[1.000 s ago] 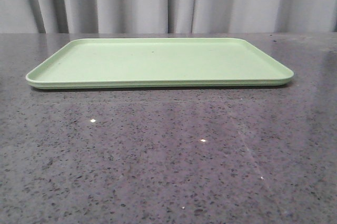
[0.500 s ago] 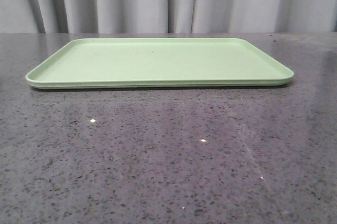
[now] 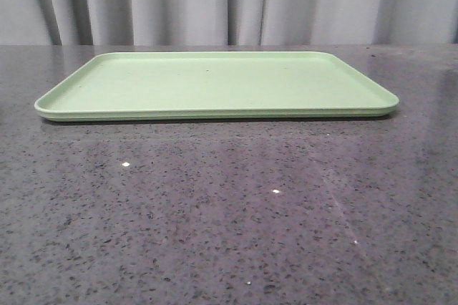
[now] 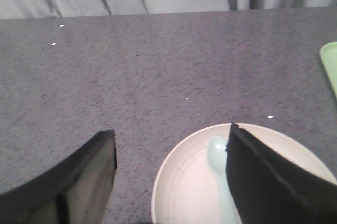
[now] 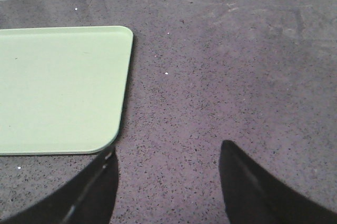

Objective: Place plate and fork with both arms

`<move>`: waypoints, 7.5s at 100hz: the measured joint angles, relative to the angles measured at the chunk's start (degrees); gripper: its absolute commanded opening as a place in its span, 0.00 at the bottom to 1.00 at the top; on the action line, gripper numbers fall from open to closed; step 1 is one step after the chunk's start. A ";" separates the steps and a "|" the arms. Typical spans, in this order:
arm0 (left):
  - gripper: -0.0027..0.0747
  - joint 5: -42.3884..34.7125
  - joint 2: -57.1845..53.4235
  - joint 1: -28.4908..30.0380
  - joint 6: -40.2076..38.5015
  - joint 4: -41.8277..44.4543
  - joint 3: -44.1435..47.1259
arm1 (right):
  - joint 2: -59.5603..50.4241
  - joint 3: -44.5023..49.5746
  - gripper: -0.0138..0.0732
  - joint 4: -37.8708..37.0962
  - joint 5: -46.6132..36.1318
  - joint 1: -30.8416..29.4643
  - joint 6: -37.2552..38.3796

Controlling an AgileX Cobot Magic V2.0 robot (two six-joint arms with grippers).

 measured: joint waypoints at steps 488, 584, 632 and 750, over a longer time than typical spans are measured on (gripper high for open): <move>0.01 -9.06 47.88 -11.68 14.07 -46.83 -20.09 | 0.00 0.00 0.66 0.00 4.36 0.00 -0.10; 0.11 -18.77 60.70 -21.73 7.92 -51.27 -22.18 | 0.00 0.00 0.66 0.00 4.40 0.00 -0.10; 0.39 -18.88 60.58 -21.73 7.70 -50.95 -22.18 | 0.00 0.00 0.66 0.00 4.40 0.00 -0.10; 0.39 -9.32 15.57 -21.73 7.60 -27.41 -0.28 | 25.34 -25.40 0.66 1.02 14.78 14.38 -0.10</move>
